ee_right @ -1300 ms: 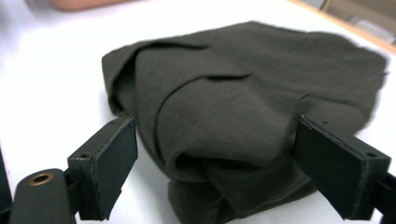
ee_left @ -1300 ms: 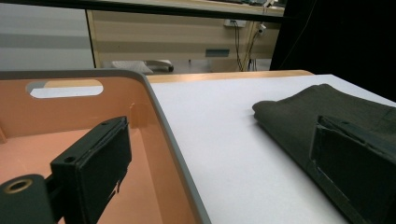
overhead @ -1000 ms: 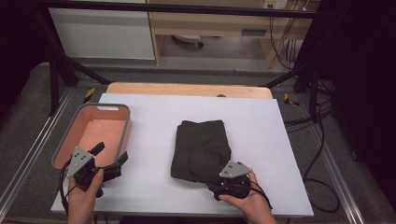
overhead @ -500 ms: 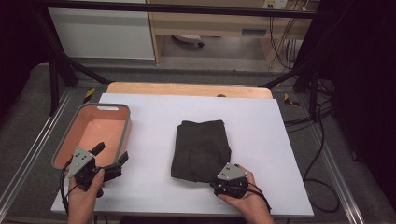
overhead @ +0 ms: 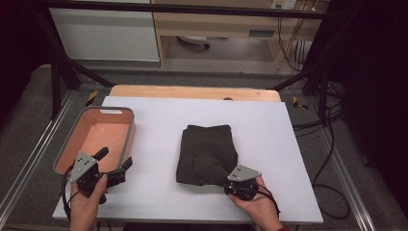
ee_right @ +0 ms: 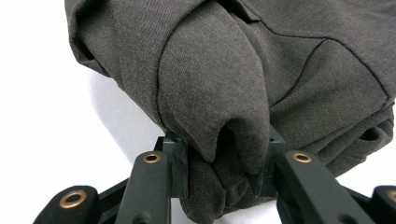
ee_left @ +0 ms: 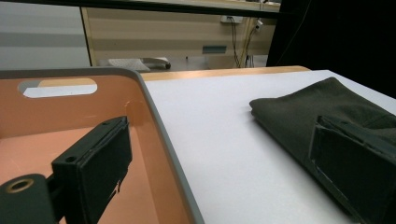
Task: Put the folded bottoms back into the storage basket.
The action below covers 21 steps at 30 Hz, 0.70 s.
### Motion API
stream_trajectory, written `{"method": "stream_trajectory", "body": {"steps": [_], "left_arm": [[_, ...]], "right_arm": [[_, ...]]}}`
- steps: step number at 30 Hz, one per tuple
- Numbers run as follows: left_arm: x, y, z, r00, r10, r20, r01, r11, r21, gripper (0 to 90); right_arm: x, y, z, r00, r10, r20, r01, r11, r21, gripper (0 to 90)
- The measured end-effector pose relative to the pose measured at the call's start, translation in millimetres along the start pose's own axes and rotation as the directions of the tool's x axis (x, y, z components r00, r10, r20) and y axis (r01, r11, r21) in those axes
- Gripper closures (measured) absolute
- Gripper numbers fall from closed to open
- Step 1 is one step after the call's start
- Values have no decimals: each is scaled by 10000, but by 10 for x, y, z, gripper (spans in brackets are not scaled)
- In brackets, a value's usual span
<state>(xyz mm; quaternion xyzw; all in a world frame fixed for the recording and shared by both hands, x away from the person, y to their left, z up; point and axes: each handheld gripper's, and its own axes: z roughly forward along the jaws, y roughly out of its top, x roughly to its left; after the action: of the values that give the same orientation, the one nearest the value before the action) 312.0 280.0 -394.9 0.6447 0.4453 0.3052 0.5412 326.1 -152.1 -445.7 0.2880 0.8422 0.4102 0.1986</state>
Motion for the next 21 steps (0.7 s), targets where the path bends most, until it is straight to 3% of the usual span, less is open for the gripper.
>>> {"method": "stream_trajectory", "body": {"steps": [4,6,10,16,21], "left_arm": [[-92,25,-7,9996,266,69,-266,9996,28,58],[-166,53,49,9969,778,71,-779,9968,173,59],[-321,145,189,9948,1000,175,-1004,9947,206,58],[-556,271,592,9899,1195,766,-1237,9909,532,54],[-702,298,980,9882,1204,943,-1283,9883,828,61]], "right_arm": [[2,-6,-76,9998,92,-164,-92,10000,-7,657],[17,-28,-129,9995,163,-275,-162,9999,33,656],[65,-68,-240,9985,224,-499,-215,9996,188,654],[140,-131,-339,9971,219,-732,-202,9995,243,651],[129,-147,-325,9962,187,-851,-168,9996,226,646]]}}
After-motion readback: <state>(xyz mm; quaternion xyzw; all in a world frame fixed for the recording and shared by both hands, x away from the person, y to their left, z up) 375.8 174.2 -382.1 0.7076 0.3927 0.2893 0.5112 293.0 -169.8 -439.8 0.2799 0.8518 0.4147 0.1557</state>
